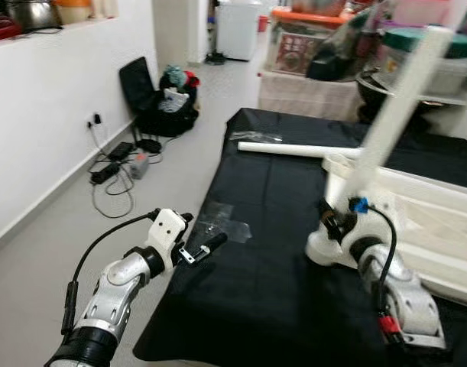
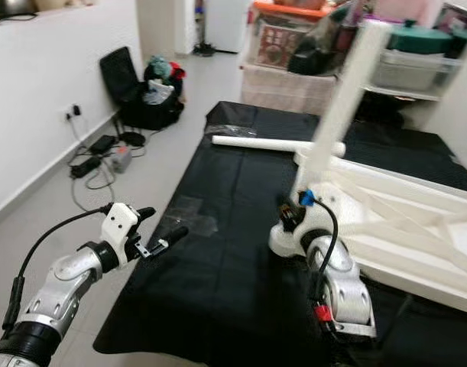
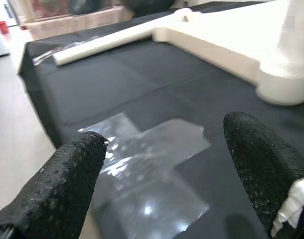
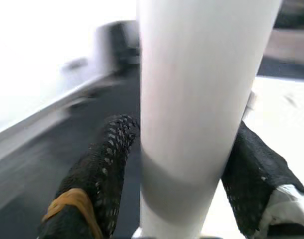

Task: Building children table

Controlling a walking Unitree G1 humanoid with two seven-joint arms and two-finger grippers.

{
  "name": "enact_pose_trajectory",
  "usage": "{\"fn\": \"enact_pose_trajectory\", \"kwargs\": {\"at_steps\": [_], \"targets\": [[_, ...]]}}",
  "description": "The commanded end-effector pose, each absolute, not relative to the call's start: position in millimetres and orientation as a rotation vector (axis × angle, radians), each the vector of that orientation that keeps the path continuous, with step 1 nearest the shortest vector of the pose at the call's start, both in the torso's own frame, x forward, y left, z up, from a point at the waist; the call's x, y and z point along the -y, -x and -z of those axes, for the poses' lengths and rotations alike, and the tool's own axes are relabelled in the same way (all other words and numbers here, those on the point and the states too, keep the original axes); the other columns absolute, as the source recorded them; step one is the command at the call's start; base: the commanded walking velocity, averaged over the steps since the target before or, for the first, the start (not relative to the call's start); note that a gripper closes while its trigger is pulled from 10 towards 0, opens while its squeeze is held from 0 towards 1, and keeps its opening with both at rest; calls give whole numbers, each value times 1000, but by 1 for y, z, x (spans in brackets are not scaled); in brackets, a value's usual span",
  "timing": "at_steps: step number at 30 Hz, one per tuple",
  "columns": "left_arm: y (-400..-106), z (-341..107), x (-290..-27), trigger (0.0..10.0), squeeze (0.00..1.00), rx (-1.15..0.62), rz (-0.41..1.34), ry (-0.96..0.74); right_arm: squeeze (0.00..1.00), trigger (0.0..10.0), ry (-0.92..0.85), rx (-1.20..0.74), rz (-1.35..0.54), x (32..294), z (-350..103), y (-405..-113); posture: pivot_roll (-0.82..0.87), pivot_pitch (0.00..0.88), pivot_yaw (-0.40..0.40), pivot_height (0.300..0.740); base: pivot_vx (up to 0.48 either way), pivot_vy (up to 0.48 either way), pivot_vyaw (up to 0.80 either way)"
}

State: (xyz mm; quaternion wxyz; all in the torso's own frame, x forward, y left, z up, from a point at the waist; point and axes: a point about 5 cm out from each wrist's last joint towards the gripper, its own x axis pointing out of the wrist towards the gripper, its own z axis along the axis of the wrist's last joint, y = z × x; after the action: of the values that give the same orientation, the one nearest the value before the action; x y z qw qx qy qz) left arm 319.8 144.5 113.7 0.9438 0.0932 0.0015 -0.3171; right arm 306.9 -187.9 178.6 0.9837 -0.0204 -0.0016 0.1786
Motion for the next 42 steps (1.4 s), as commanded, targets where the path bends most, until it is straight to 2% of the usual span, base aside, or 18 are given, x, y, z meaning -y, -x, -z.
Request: {"fn": "enact_pose_trajectory", "kwargs": {"at_steps": [1, 6, 10, 18, 19, 20, 22, 23, 27, 28, 30, 31, 32, 33, 35, 38, 40, 42], "targets": [[-321, -114, -147, 10000, 0, -6, 647, -208, 0, 10000, 67, 78, -561, 160, -192, -307, 23, 0, -100, 740, 0, 0, 0], [-320, -115, -145, 10000, 0, 1, 646, -202, 0, 10000, 60, 93, -627, 155, -193, -309, 43, 0, -113, 740, 0, 0, 0], [-315, -111, -148, 10000, 0, -6, 643, -202, 0, 10000, 21, 87, -753, 144, -188, -300, 54, 0, -119, 740, 0, 0, 0], [-319, -114, -148, 10000, 0, -6, 649, -208, 0, 10000, -11, 65, -691, 138, -179, -308, 34, 0, -101, 740, 0, 0, 0], [-320, -115, -146, 10000, 0, -4, 653, -207, 0, 4824, -28, 67, -676, 139, -178, -309, 34, 0, -100, 740, 0, 0, 0], [-320, -115, -145, 10000, 0, -2, 656, -206, 0, 2824, -48, 75, -649, 142, -178, -310, 34, 0, -100, 740, 0, 0, 0], [-321, -115, -143, 10000, 0, 0, 659, -206, 0, 2824, -68, 84, -623, 145, -177, -311, 34, 0, -100, 740, 0, 0, 0], [-320, -116, -143, 10000, 0, 1, 660, -205, 0, 0, -51, 54, -542, 153, -173, -315, 36, 0, -101, 740, 0, 0, 0], [-319, -115, -145, 10000, 0, -2, 657, -205, 0, 0, -10, 1, -402, 165, -165, -320, 37, 0, -102, 740, 0, 0, 0], [-318, -114, -149, 10000, 0, -8, 650, -206, 0, 0, 74, -113, -22, 197, -149, -327, 30, 0, -96, 740, 0, 0, 0], [-317, -112, -149, 10000, 0, -13, 648, -206, 0, 0, 92, -253, 466, 244, -128, -317, 21, 0, -91, 740, 0, 0, 0], [-317, -112, -149, 10000, 0, -13, 648, -206, 0, 0, 92, -253, 466, 244, -128, -317, 21, 0, -91, 740, 0, 0, 0], [-317, -111, -149, 10000, 0, -14, 649, -206, 0, 0, 96, -303, 602, 257, -121, -310, 21, 0, -91, 740, 0, 0, 0], [-317, -111, -149, 10000, 0, -14, 649, -206, 0, 0, 96, -303, 602, 257, -121, -310, 21, 0, -91, 740, 0, 0, 0], [-319, -113, -144, 10000, 0, -10, 661, -203, 0, 0, 83, -328, 751, 263, -112, -291, 14, 0, -82, 740, 0, 0, 0], [-320, -114, -142, 10000, 0, -7, 666, -202, 0, 0, 85, -315, 757, 258, -112, -286, 14, 0, -82, 740, 0, 0, 0], [-321, -115, -140, 10000, 0, -4, 670, -202, 0, 0, 92, -300, 708, 237, -114, -282, 10, 0, -76, 740, 0, 0, 0], [-321, -115, -140, 10000, 0, -4, 670, -202, 0, 0, 92, -300, 708, 237, -114, -282, 10, 0, -76, 740, 0, 0, 0]]}}
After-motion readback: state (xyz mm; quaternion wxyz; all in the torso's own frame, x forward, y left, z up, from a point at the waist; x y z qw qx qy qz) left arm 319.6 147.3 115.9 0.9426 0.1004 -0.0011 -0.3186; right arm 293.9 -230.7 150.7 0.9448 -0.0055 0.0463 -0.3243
